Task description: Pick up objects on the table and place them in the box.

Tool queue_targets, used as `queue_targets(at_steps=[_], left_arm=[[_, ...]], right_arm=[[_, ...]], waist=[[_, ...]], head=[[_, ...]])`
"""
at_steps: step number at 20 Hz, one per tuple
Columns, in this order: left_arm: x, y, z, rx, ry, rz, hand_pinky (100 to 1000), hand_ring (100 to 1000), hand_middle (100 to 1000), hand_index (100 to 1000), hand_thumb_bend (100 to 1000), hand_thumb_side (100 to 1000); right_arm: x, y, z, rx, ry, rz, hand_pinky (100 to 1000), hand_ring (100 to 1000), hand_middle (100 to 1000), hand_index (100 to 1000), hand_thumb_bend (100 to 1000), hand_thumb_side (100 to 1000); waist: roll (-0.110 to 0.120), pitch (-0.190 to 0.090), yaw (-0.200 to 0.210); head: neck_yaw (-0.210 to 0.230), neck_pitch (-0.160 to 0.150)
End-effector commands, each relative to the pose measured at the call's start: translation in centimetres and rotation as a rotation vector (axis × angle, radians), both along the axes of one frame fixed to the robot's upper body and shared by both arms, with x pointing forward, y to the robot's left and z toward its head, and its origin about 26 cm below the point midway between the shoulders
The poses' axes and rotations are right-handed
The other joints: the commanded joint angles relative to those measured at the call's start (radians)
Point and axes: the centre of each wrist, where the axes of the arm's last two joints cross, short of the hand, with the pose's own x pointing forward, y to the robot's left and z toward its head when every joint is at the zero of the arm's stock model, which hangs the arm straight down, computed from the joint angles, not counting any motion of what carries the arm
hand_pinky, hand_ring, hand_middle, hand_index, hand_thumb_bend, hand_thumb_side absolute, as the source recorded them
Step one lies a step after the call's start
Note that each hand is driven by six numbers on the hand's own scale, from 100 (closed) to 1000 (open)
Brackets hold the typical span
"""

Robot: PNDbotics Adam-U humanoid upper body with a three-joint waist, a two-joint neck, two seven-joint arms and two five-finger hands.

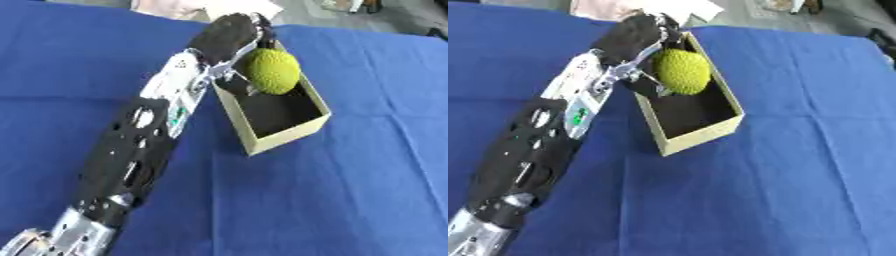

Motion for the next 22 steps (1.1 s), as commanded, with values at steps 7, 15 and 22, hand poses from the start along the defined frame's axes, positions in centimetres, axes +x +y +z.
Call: queue_targets(at_steps=[7,15,22], left_arm=[[0.1,-0.1,0.6,0.050,-0.079,0.137,934,985,893,920,814,100],[-0.8,-0.7,1.1,-0.021,-0.216,0.137,879,925,829,866,707,100],[-3.4,-0.1,6.1,-0.283,-0.401,0.011,750,796,711,754,154,100]], right_arm=[[-0.3,-0.2,0.7,-0.014,-0.023,0.001,826,835,664,817,100,589],[-0.4,-0.3,0.7,-0.011,-0.022,-0.003,826,835,665,817,100,589],[-0.6,-1.1,0.8,-0.024,-0.034,-0.044,824,833,668,816,100,587]], waist=[[0.000,-0.026,0.000],[-0.001,-0.032,0.006],[0.008,-0.051,0.038]], head=[[-0.004,-0.012],[-0.008,-0.009],[-0.041,0.023]])
